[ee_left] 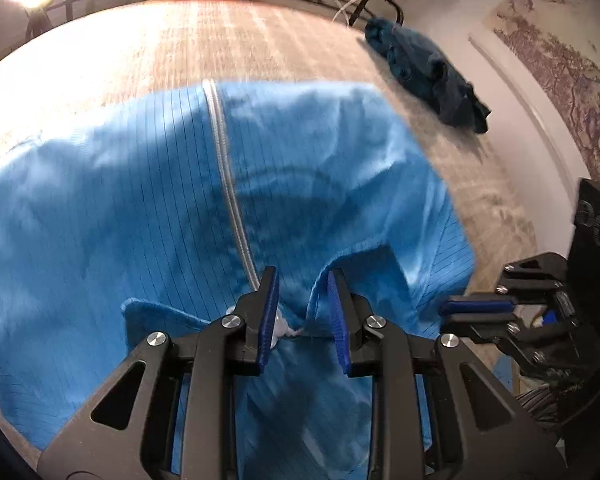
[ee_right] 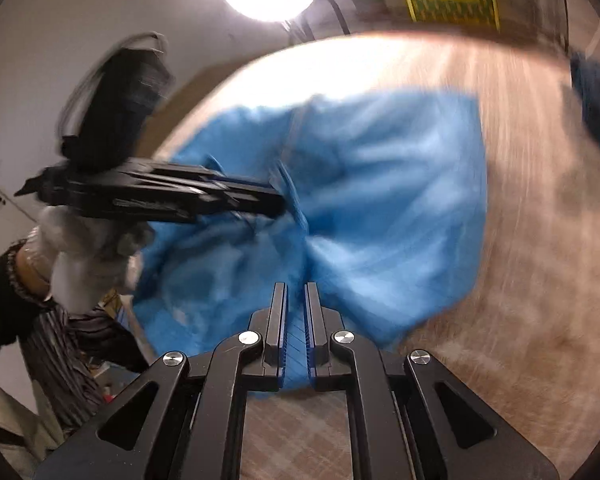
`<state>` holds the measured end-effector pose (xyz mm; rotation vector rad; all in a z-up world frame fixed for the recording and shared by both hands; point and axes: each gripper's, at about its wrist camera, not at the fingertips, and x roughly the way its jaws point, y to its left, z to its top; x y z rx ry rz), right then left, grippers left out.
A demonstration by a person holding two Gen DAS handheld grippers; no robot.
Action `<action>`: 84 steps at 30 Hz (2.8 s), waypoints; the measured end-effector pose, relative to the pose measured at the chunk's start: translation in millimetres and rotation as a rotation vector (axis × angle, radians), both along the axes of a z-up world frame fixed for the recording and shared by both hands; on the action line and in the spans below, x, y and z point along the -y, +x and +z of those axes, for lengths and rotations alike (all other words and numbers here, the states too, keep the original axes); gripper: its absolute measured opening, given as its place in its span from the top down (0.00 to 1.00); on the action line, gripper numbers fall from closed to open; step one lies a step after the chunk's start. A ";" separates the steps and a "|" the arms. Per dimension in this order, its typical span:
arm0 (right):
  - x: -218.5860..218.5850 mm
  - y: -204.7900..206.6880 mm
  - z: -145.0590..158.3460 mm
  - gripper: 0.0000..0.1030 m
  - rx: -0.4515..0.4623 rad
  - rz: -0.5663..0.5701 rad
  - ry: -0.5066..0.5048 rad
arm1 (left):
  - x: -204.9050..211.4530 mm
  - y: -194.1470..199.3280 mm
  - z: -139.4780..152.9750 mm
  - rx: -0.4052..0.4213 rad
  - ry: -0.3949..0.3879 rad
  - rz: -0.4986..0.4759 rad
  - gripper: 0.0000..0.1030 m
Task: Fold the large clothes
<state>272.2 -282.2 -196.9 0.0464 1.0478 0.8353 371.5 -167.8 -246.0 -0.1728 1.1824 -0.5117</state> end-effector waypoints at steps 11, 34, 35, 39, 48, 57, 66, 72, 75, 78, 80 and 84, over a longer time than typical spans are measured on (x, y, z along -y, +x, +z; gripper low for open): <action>-47.0 25.0 0.8 0.94 0.086 0.027 -0.023 | -55.0 -31.3 45.6 0.082 -0.038 0.055 0.76; -81.9 -42.2 -11.6 0.61 0.244 0.023 -0.417 | -33.2 -31.7 4.4 -0.006 -0.035 0.019 0.76; -83.0 -42.4 -14.8 0.69 0.248 0.028 -0.438 | -30.9 -29.8 0.3 -0.009 -0.025 0.017 0.76; -70.6 -43.0 -17.1 0.93 0.213 0.014 -0.421 | -30.1 -23.7 -15.8 -0.017 0.019 0.012 0.76; -45.3 -46.4 -19.2 1.00 0.174 0.043 -0.341 | -39.4 -21.7 -14.4 -0.012 -0.010 0.008 0.76; -30.8 -36.2 36.2 0.70 0.241 -0.012 -0.105 | -124.1 -49.4 44.0 0.132 -0.075 0.171 0.76; -26.5 17.4 -32.7 0.70 0.067 -0.173 -0.258 | -170.5 -58.5 -29.9 -0.019 0.052 0.268 0.76; -15.9 3.6 -1.9 0.70 0.074 -0.075 -0.179 | -179.8 -58.7 8.5 0.054 0.024 0.266 0.76; -4.1 19.3 28.7 0.70 0.152 -0.130 -0.096 | -173.3 -39.4 40.2 0.134 0.010 0.269 0.76; -3.3 49.5 40.4 0.70 0.209 -0.223 -0.081 | -156.5 -15.3 51.4 0.163 0.000 0.256 0.76; -15.3 65.4 40.7 0.70 0.250 -0.229 -0.107 | -135.6 3.6 51.3 0.184 0.024 0.225 0.76; -50.0 87.9 27.8 0.70 0.297 -0.178 -0.169 | -106.7 36.7 33.8 0.155 0.044 0.190 0.76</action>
